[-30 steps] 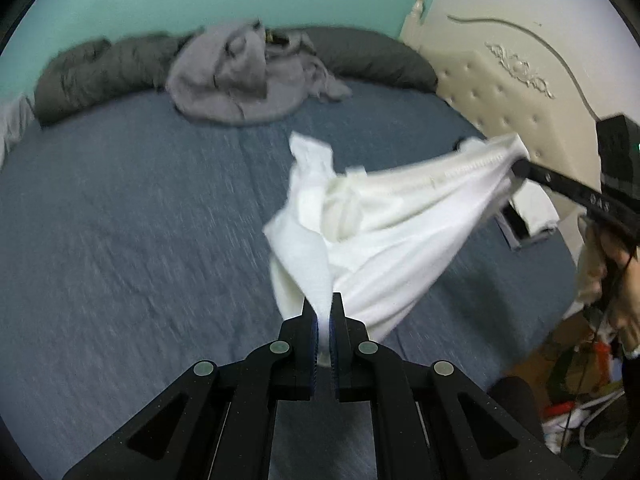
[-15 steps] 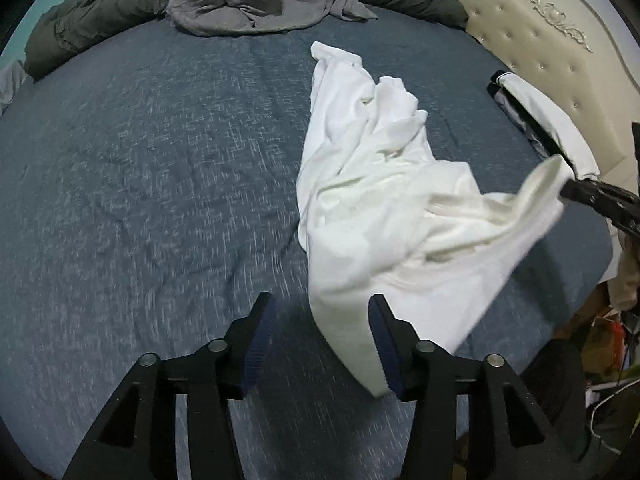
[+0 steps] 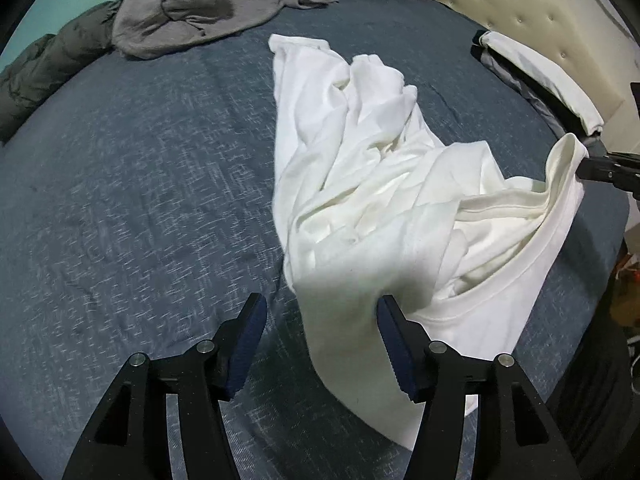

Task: Fold clothes
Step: 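Lift the T-shirt with both grippers, holding it up by the shoulders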

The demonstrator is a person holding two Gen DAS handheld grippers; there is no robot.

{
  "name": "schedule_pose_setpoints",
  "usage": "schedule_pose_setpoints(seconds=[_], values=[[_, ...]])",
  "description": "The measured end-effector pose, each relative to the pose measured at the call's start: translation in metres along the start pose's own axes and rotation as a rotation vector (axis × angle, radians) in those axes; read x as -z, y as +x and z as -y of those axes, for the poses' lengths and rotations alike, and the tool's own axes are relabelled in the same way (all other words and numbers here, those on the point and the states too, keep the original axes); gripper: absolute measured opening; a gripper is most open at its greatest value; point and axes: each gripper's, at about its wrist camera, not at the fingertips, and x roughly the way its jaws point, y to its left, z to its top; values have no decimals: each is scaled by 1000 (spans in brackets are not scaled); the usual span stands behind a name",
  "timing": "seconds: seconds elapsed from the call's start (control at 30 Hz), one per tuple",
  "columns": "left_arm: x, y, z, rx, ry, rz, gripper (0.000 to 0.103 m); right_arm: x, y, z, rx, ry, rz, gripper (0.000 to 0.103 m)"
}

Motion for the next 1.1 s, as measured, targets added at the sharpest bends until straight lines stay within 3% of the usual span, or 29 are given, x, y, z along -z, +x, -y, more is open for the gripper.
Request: schedule_pose_setpoints(seconds=[0.13,0.17,0.2,0.3,0.33,0.47,0.63,0.8,1.1], values=[[-1,13,0,57,-18,-19,61,0,4,0,-4,3,-4,5],[0,16,1,72,-21,-25,53,0,5,-1,-5,1,-5,5],[0,18,1,83,-24,-31,37,0,6,-1,-6,1,-5,5],[3,20,4,84,-23,-35,11,0,5,0,-8,2,-2,5],[4,19,4,85,-20,-34,8,-1,4,0,-7,2,2,5],[5,0,8,62,-10,11,6,-2,-1,-1,-1,1,21,5],[-3,-54,5,59,-38,130,5,-12,-24,-12,14,-29,89,5],[-26,-131,-5,45,-68,269,5,-35,-67,-39,37,-98,188,5],[-78,-295,-5,-53,-39,523,4,-115,-180,-97,67,-198,401,5]])
